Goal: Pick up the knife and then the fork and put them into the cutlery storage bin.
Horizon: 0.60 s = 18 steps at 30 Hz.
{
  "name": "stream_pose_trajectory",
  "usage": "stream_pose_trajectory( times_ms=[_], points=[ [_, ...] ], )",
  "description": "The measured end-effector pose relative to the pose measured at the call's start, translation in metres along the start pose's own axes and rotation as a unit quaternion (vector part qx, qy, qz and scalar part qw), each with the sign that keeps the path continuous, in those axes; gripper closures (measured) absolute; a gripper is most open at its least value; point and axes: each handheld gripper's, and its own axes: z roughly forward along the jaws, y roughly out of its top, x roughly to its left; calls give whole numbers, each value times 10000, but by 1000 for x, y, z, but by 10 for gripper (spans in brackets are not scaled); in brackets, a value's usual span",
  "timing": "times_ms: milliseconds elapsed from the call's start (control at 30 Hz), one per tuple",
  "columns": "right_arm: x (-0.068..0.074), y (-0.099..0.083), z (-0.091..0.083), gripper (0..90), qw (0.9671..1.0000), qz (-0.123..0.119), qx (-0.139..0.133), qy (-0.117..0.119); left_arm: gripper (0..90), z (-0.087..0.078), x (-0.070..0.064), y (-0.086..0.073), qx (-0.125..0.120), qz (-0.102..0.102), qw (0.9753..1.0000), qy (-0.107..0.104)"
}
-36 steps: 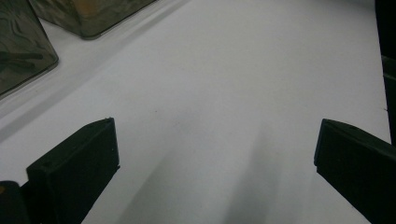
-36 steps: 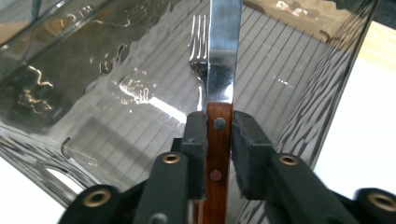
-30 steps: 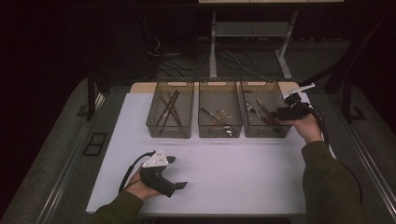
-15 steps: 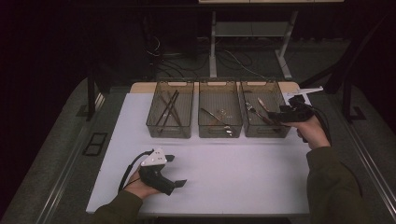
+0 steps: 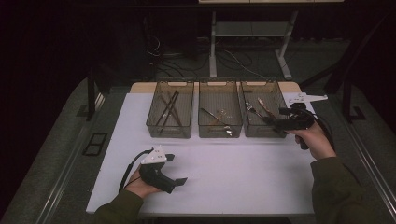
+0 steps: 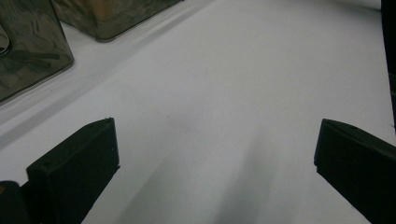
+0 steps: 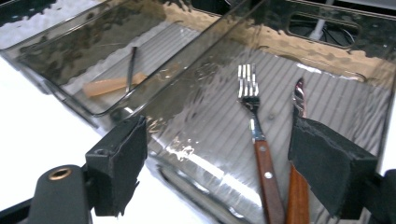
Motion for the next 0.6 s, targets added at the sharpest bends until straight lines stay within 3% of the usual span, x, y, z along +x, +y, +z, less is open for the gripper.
stream_pose_trajectory(
  times_ms=[600],
  points=[
    [41, -26, -16, 178, 9986, -438, -247, 157, 0, -1, -1, 0, 1, -28, 10000, 24]
  ],
)
